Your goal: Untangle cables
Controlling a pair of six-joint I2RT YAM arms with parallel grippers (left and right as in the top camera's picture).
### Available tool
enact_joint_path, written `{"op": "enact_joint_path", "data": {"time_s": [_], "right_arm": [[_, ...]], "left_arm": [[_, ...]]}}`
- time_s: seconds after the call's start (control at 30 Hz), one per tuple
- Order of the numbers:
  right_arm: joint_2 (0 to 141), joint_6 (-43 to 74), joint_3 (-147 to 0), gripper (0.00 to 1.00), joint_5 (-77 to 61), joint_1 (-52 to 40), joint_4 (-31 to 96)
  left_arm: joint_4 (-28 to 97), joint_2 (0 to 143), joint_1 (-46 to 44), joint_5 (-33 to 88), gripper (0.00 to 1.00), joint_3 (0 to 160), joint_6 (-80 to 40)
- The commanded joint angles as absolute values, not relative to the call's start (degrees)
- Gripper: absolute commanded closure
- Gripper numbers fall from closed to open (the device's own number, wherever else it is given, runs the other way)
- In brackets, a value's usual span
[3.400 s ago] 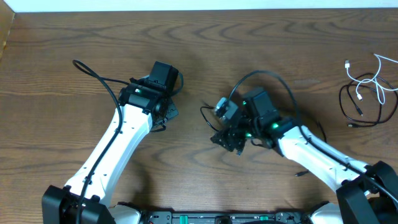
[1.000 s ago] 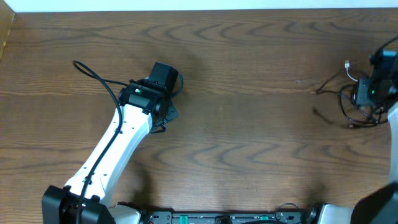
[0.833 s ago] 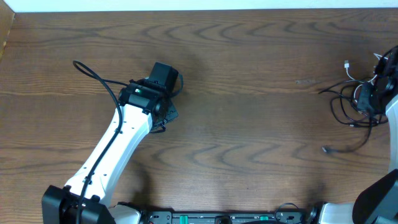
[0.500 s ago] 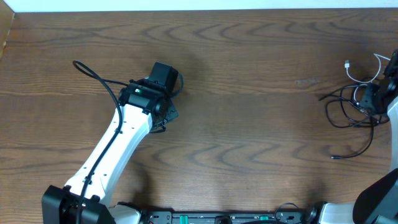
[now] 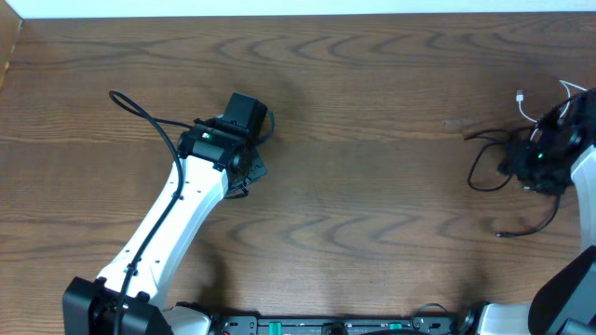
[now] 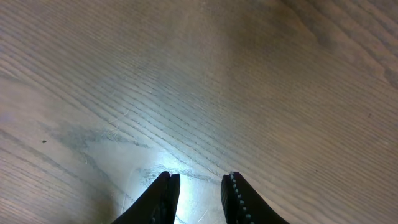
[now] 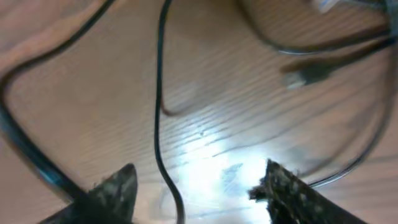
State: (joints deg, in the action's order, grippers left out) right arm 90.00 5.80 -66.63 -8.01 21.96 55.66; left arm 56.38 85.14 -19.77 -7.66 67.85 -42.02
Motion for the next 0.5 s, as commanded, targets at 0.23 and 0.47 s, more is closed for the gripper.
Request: {"op": "enact_joint_path", "data": {"time_s": [0.23, 0.47], "right_arm": [[90.3, 5.87, -57.49, 0.24, -20.93, 22.04, 55.11], [90.3, -5.52, -57.25, 0.25, -43.94, 22.04, 54.5]], "left_arm": [[56.45, 85.73, -19.7, -7.99, 0.72, 67.7, -42.52], [56.38, 85.73, -19.7, -7.99, 0.72, 67.7, -42.54]]}}
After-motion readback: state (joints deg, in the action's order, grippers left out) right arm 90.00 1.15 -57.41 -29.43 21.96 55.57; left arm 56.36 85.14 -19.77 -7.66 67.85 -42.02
